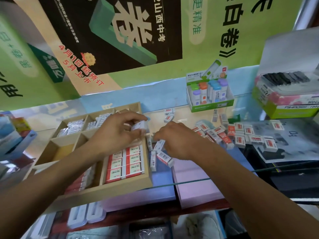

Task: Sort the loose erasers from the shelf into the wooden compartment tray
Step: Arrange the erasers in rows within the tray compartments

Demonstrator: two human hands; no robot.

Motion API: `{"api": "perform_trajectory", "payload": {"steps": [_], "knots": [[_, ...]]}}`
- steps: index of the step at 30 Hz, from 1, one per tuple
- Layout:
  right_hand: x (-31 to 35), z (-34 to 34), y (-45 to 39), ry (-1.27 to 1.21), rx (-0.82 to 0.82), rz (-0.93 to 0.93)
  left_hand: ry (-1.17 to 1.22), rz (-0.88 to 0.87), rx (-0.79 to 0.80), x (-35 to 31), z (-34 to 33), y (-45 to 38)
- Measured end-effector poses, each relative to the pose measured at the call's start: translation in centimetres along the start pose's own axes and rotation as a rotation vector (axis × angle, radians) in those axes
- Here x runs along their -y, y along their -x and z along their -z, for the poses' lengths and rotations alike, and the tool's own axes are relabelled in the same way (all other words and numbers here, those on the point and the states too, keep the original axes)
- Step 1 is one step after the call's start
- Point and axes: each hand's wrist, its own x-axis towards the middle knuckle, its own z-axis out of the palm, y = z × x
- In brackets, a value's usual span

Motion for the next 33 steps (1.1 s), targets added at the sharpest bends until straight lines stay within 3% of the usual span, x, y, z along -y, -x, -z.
{"api": "perform_trajectory", "payload": {"steps": [4,9,14,24,31,33], "knots": [[0.2,-0.6,-1.2,-0.040,0.098,-0.037,0.087,0.100,-0.063,1.1,0.3,2.2],[0.7,1.4,-0.7,0.098,-0.012,-0.082,0.148,0.142,-0.131,1.1,1.4,4.5],[3.4,2.6,0.3,-0.272,-0.208,-0.158,0.258,0.195,-0.202,1.6,2.6,7.4],[12.8,1.0,-1.8,-0.618,-0.134,-0.025,0.240,0.215,-0.261,4.0,7.2,14.9],[17.8,-0.9,-4.6,-0.643,-0.074,0.007,0.152,0.435,-0.356,7.6,11.1,18.4],[18.5,-1.5,-5.4,-0.638,-0.049,0.013,0.056,0.480,-0.302,8.5,12.3,18.5]]}}
